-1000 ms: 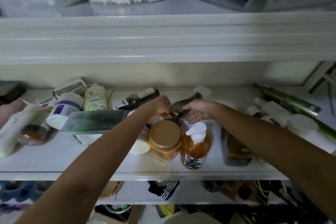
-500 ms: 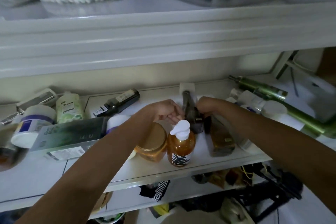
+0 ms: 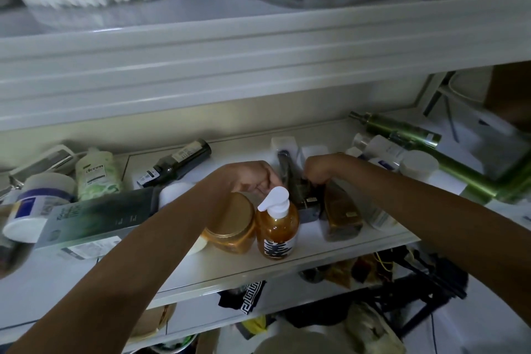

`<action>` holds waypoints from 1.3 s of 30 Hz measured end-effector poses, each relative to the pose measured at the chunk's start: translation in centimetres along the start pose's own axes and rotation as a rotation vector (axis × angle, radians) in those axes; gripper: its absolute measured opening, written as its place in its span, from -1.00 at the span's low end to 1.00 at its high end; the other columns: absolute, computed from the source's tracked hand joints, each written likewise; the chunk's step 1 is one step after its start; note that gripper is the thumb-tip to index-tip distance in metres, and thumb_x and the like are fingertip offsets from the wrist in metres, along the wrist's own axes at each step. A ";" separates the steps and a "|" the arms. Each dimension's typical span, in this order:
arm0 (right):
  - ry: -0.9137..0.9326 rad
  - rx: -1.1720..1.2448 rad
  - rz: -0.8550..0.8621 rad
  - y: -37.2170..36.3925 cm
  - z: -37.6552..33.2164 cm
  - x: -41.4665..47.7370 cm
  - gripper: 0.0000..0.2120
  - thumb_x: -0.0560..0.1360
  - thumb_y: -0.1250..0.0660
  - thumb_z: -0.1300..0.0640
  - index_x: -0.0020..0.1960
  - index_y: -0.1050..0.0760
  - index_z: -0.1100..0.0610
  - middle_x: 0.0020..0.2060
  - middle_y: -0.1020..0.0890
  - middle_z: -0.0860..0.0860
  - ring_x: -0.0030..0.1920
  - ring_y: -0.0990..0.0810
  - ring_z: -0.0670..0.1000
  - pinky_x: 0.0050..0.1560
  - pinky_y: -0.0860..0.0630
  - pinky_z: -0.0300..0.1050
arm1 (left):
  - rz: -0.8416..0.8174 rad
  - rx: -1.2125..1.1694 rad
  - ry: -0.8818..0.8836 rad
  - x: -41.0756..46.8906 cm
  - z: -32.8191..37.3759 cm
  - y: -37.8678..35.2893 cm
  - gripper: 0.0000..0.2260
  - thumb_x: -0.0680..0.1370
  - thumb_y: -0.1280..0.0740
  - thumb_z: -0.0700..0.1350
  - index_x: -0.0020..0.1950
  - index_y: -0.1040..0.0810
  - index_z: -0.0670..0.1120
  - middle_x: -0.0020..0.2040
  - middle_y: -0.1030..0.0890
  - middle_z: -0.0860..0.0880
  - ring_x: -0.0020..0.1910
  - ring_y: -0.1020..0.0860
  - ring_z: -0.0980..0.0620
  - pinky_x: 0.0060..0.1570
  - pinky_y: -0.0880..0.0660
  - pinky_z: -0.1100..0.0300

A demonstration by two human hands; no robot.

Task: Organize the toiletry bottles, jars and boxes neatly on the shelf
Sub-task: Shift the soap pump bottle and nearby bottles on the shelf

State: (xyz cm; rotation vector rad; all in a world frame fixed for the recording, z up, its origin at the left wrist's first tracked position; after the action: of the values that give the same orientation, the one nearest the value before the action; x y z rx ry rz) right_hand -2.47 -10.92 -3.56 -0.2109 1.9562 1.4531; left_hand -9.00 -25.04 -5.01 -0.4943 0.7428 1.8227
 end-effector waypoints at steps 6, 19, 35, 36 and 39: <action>-0.024 -0.105 0.039 -0.6 -0.7 -0.6 -0.73 0.58 -0.14 0.25 0.23 -0.43 0.33 -0.04 -0.45 0.17 -0.06 -0.40 0.05 -0.02 -0.33 -0.16 | 0.077 0.054 -0.012 0.0 -0.7 0.3 -0.65 0.52 -0.09 -0.43 0.07 -0.63 -0.24 0.05 -0.64 -0.21 0.03 -0.62 -0.12 0.00 -0.59 0.16; -0.026 -0.143 0.141 -0.4 0.0 -2.4 -0.69 0.58 -0.16 0.17 0.27 -0.44 0.25 0.22 -0.52 0.15 0.20 -0.50 0.10 0.20 -0.39 -0.10 | 0.779 0.072 -0.280 -7.0 -1.9 6.1 -0.70 0.62 -0.14 -0.28 0.34 -0.46 -0.21 0.33 -0.48 -0.15 0.29 -0.45 -0.06 0.26 -0.34 0.23; 0.289 0.228 0.276 5.3 -11.1 -5.5 -0.33 0.56 0.15 -0.30 0.52 -0.11 0.07 0.50 -0.17 0.08 0.48 -0.17 0.15 0.45 -0.14 0.05 | 1.056 0.565 0.301 -22.9 -18.6 7.7 -0.39 0.58 0.22 0.21 0.55 -0.04 -0.06 0.57 0.07 -0.07 0.54 0.11 -0.14 0.48 0.01 -0.14; 0.301 0.214 0.264 5.1 -12.3 -5.8 -0.33 0.56 0.15 -0.31 0.52 -0.09 0.07 0.50 -0.17 0.08 0.48 -0.17 0.15 0.44 -0.14 0.06 | 1.052 0.534 0.291 -23.6 -18.5 7.1 -0.40 0.59 0.19 0.22 0.56 0.00 -0.05 0.56 0.07 -0.03 0.54 0.12 -0.14 0.48 0.03 -0.13; 0.379 0.148 0.248 4.6 -16.0 -5.8 -0.33 0.55 0.14 -0.31 0.53 -0.07 0.06 0.52 -0.13 0.06 0.49 -0.13 0.12 0.47 -0.10 0.05 | 1.055 0.520 0.248 -24.7 -18.0 6.8 -0.41 0.61 0.04 0.21 0.56 0.06 -0.03 0.57 0.07 -0.07 0.53 0.13 -0.16 0.48 0.06 -0.13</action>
State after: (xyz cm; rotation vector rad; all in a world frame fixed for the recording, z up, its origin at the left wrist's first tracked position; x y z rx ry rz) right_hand -7.10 -25.06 5.86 -0.1924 2.4603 1.4960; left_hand -6.75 -55.88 -0.37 0.0718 1.8257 2.3781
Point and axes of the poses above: each hand's wrist, its own x-axis towards the middle knuckle, its own y-axis out of the back of the hand, z = x × y, the point moved 3 cm from there along x, towards the middle knuckle
